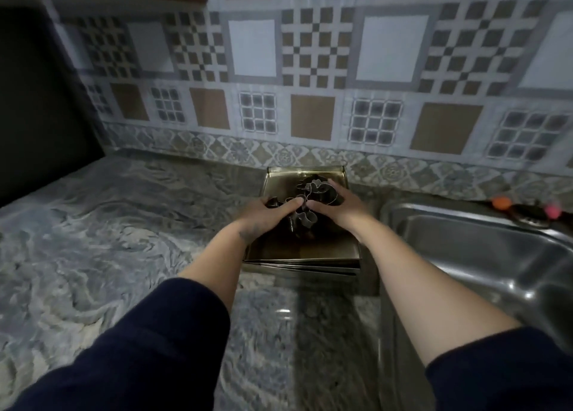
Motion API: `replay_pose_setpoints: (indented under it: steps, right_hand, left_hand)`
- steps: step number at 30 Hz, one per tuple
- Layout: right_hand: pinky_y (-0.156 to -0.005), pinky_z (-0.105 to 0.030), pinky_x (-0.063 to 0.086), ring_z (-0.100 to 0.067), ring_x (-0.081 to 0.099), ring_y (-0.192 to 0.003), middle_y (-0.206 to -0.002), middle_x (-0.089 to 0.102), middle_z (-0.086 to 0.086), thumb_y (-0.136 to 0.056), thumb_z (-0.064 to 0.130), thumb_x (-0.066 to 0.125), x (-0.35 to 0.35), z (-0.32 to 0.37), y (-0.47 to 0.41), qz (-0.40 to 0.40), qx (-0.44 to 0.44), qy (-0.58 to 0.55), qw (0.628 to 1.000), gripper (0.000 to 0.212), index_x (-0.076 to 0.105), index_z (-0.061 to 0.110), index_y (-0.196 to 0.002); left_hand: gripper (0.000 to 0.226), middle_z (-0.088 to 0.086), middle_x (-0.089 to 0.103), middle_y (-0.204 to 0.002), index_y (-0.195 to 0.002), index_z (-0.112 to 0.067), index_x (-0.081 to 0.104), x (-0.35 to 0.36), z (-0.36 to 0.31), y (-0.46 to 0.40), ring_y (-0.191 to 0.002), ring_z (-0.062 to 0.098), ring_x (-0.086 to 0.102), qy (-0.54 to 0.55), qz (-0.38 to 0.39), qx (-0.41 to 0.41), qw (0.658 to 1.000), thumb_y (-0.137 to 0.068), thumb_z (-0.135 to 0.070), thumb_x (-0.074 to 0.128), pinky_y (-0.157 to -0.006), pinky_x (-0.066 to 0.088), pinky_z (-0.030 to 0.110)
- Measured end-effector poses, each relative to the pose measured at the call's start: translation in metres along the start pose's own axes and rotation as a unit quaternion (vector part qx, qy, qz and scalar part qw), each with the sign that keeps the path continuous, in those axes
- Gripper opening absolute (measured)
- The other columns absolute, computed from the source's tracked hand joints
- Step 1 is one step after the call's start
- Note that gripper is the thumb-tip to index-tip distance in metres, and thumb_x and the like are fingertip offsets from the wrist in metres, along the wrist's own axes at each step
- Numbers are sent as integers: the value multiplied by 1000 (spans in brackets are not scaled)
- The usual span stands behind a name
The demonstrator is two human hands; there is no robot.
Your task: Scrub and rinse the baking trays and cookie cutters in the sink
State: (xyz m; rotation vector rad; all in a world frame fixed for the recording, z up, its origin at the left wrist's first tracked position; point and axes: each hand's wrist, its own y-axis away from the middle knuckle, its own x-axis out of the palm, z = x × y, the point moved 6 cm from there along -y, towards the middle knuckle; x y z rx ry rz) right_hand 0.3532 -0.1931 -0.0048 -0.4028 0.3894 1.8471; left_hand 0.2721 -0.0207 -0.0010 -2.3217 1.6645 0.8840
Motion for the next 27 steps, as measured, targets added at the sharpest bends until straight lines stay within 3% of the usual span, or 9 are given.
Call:
replay_pose_setpoints:
  steps: [4, 7, 8, 11, 15, 19, 23, 25, 27]
  right_hand:
    - [-106, -33, 34, -21, 39, -136, -150, 40, 2, -71, 54, 76, -2, -13, -40, -14, 12, -5, 1000, 89, 32, 38, -146]
    - [-105, -29, 36, -19, 44, -131, -146, 45, 0, -75, 45, 77, 2, -18, -63, -21, 25, -30, 999, 86, 33, 31, -147]
    - [-102, -28, 39, -20, 45, -131, -146, 45, -2, -76, 43, 77, 3, -20, -71, -24, 34, -29, 999, 86, 32, 30, -148]
    - [-92, -27, 42, -22, 45, -130, -148, 43, -5, -77, 39, 77, 6, -27, -88, -42, 65, -27, 997, 86, 31, 28, -149]
    - [-102, -34, 40, -24, 40, -135, -151, 39, -6, -75, 37, 79, 10, -33, -105, -61, 86, -19, 994, 89, 30, 30, -149]
    - [-104, -37, 39, -25, 38, -137, -150, 39, -4, -71, 42, 81, 11, -26, -106, -75, 74, -24, 994, 95, 29, 30, -150]
    - [-110, -43, 35, -28, 36, -138, -151, 37, -5, -77, 52, 71, 9, -14, -79, -112, 49, 70, 990, 92, 22, 30, -151]
    - [-112, -46, 33, -26, 34, -140, -152, 38, -4, -78, 59, 66, 6, 6, -48, -120, 25, 141, 982, 88, 21, 34, -151]
    - [-110, -45, 34, -23, 37, -137, -149, 40, 0, -83, 53, 63, 14, 14, 8, -135, -22, 173, 975, 72, 31, 39, -146]
  left_hand:
    - [73, -9, 57, -118, -131, -30, 55, 6, -9, -47, -111, 14, 52, -8, 42, 29, 999, -71, -72, 64, -90, 37, 24]
    - [107, -7, 60, -129, -132, -30, 56, 9, -10, -79, -119, 16, 55, -17, 43, 45, 998, -44, -92, 61, -102, 43, 34]
    - [106, -6, 59, -132, -131, -29, 57, 10, -9, -90, -122, 18, 54, -15, 49, 52, 997, -46, -91, 61, -103, 43, 34]
    - [74, -4, 55, -134, -128, -27, 59, 13, -12, -107, -125, 19, 50, 2, 77, 78, 994, -70, -72, 66, -96, 41, 28]
    - [57, -6, 56, -128, -125, -26, 61, 14, -6, -127, -112, 13, 51, 32, 100, 94, 990, -79, -61, 65, -91, 43, 28]
    - [61, -3, 50, -141, -136, -26, 52, 7, -4, -130, -131, 17, 45, 71, 94, 115, 986, -84, -55, 64, -90, 34, 24]
    - [72, 0, 32, -155, -150, -24, 31, -6, -13, -114, -140, 20, 33, 42, 43, 165, 984, -90, -53, 57, -108, 32, 31]
    - [63, 1, 28, -156, -150, -21, 32, -13, -27, -86, -142, 18, 29, 3, 40, 222, 974, -95, -42, 54, -109, 28, 29]
    - [55, -3, 27, -156, -147, -24, 37, -19, -13, -40, -142, 13, 26, -37, 51, 289, 955, -96, -37, 53, -108, 24, 25]
